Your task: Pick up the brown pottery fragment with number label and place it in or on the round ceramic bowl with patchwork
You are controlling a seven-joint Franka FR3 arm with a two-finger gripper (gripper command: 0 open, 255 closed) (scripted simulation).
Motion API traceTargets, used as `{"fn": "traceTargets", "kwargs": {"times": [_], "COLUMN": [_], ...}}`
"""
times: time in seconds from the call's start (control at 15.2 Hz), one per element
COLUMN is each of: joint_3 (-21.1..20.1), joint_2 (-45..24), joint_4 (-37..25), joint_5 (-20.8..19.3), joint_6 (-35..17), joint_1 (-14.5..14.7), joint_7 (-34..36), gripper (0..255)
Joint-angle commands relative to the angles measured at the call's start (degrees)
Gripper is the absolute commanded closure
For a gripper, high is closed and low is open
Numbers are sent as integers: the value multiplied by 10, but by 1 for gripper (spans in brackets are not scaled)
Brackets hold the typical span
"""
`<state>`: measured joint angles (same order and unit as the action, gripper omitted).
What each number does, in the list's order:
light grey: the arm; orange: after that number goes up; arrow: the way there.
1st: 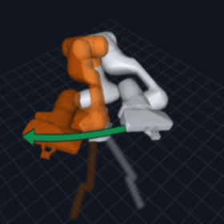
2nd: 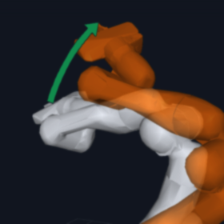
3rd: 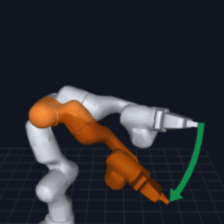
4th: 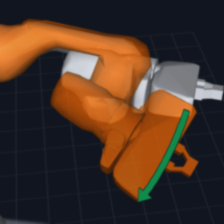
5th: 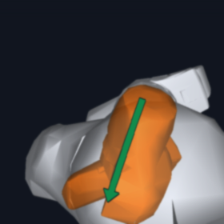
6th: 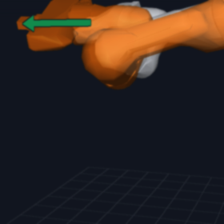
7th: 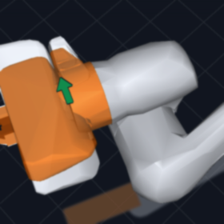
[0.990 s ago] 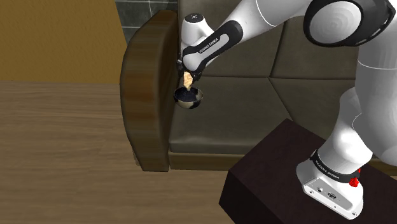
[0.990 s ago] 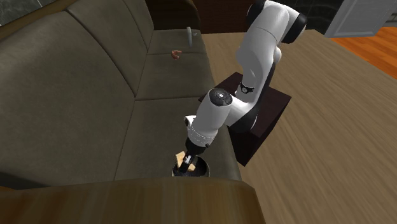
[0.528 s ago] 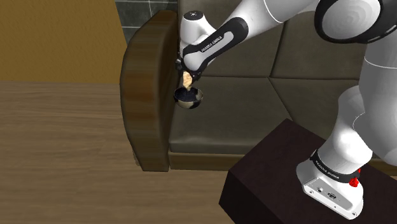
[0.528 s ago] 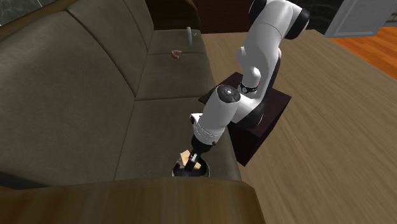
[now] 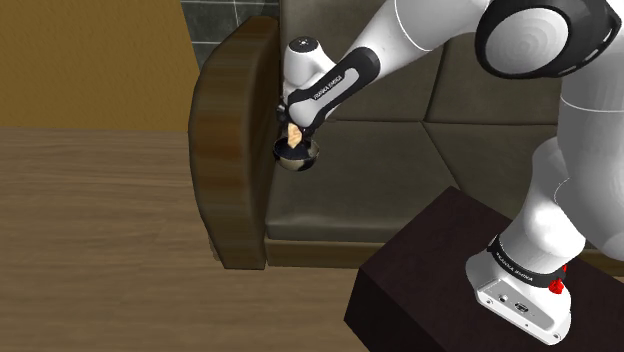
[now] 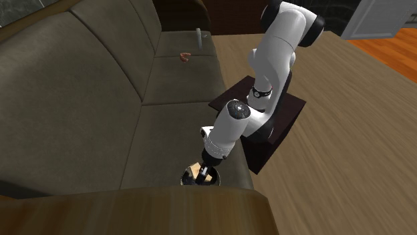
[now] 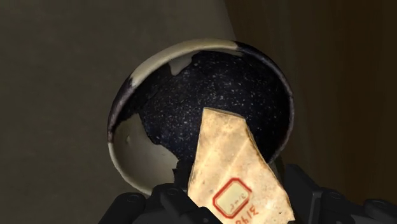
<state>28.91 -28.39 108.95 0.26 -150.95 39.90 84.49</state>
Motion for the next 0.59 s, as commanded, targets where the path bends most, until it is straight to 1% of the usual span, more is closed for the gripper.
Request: {"fn": "traceTargets", "kwargs": {"times": [0.0, 0.13, 0.53], "joint_3": [-4, -10, -10], "joint_2": [-11, -24, -24], "joint_4": [3, 4, 4], "joint_5": [4, 10, 10], "joint_6": [-14, -28, -28], "joint_1": [-4, -8, -8], "joint_7": [-1, -1, -1], "gripper": [255, 255, 255]}}
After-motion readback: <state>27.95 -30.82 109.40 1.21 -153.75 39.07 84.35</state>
